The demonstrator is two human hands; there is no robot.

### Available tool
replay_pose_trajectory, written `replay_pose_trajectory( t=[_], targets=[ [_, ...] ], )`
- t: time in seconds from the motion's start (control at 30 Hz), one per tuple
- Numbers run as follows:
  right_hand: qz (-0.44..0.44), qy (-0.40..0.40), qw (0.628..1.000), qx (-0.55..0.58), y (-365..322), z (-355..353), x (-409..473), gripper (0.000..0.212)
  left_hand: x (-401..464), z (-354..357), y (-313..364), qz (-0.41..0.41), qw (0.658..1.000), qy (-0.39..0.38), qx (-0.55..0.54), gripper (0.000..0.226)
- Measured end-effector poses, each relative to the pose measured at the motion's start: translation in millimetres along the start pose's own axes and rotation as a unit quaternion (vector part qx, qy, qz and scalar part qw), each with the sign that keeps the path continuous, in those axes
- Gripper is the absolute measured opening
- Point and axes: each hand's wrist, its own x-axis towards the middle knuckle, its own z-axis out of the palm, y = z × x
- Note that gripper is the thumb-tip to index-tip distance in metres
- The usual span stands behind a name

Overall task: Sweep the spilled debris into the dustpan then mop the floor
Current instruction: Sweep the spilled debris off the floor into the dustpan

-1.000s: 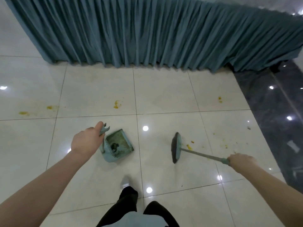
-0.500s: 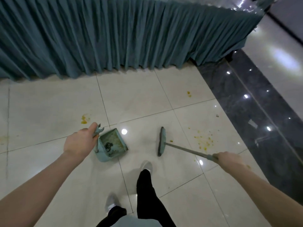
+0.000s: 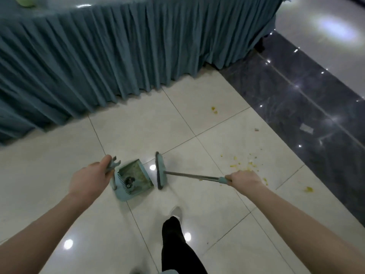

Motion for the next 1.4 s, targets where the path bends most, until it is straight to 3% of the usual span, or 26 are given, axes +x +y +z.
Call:
replay_pose_trajectory(
  t=[0.27, 0.53, 0.73, 1.0, 1.23, 1.4],
  targets=[
    [0.132, -0.060, 0.989, 0.029, 148.4, 46.6, -9.6, 0.024, 113.1, -7.7, 114.5, 0.089, 0.995, -0.026, 0.032, 0.018],
    [0.263, -0.091, 0.957, 0.079, 206.9, 67.6, -18.7, 0.033, 203.2, -7.5, 219.3, 0.192, 0.980, -0.041, 0.016, 0.018],
    [0.331, -0.069, 0.926, 0.168, 248.2, 53.2, -13.0, 0.024, 271.2, -16.8, 291.3, 0.253, 0.966, -0.040, 0.014, 0.021],
    [0.368, -0.058, 0.844, 0.386, 234.1, -1.2, 82.7, 0.024, 390.4, -33.4, 351.4, 0.343, 0.938, -0.045, -0.003, 0.026],
    [0.381, -0.110, 0.854, 0.336, 221.0, -47.5, 148.5, 0.026, 490.1, -52.6, 403.0, 0.403, 0.913, -0.063, 0.001, 0.023],
    [0.427, -0.171, 0.806, 0.373, 226.1, -25.6, 120.4, 0.022, 542.5, -48.9, 442.9, 0.446, 0.892, -0.072, 0.012, 0.025]
  ],
)
